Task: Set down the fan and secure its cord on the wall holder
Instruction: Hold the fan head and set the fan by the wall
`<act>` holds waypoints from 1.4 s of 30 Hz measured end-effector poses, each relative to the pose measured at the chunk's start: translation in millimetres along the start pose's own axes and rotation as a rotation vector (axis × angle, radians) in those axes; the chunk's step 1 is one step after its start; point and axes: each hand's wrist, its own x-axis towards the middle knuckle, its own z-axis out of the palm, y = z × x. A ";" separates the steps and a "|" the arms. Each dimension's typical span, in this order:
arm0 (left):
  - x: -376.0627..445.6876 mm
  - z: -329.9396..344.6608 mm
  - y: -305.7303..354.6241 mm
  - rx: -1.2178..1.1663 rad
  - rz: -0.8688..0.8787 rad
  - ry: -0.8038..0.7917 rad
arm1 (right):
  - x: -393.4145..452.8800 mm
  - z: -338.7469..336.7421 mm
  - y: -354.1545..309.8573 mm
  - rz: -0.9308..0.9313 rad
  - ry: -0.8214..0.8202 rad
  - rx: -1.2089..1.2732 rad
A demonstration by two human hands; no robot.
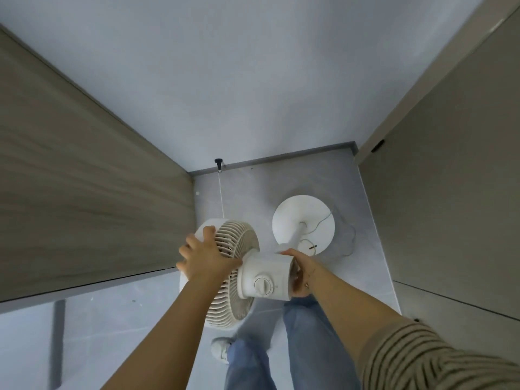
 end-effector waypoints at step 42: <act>-178.1 -66.8 -286.1 -0.173 0.374 0.237 | -94.6 147.0 328.2 -0.497 0.015 0.292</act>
